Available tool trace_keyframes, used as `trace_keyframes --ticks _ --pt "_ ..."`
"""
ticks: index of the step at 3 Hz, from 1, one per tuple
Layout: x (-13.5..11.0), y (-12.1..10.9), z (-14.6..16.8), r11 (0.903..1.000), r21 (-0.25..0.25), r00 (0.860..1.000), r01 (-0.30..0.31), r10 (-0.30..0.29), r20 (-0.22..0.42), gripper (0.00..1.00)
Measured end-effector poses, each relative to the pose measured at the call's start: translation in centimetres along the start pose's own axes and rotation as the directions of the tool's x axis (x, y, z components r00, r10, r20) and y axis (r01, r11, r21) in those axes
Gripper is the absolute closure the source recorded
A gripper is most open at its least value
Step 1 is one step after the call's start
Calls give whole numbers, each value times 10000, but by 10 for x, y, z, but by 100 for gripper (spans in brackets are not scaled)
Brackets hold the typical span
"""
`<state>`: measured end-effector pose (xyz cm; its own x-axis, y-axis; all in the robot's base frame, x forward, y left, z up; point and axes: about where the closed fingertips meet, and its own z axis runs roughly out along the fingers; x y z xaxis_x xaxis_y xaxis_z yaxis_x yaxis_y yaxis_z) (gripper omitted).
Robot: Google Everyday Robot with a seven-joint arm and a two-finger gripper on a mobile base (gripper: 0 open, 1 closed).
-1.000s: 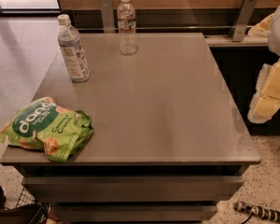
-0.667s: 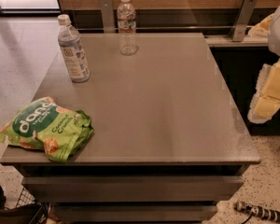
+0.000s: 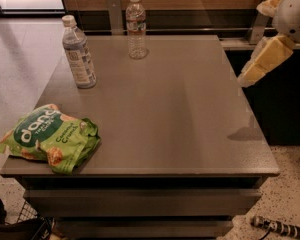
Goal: Move water bottle near green rice chip bag
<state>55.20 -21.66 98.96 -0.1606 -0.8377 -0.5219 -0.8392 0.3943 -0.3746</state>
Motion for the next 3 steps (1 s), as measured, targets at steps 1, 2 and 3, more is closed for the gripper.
trace_keyframes --ticks 1,2,3 --pt "-22 -43 34 9945 556 9692 -883 729 2352 0" --pt "-37 -55 68 9794 635 9045 -1915 1510 3989 0" --pt "-52 -65 100 9593 604 8349 -2759 2080 5096 0"
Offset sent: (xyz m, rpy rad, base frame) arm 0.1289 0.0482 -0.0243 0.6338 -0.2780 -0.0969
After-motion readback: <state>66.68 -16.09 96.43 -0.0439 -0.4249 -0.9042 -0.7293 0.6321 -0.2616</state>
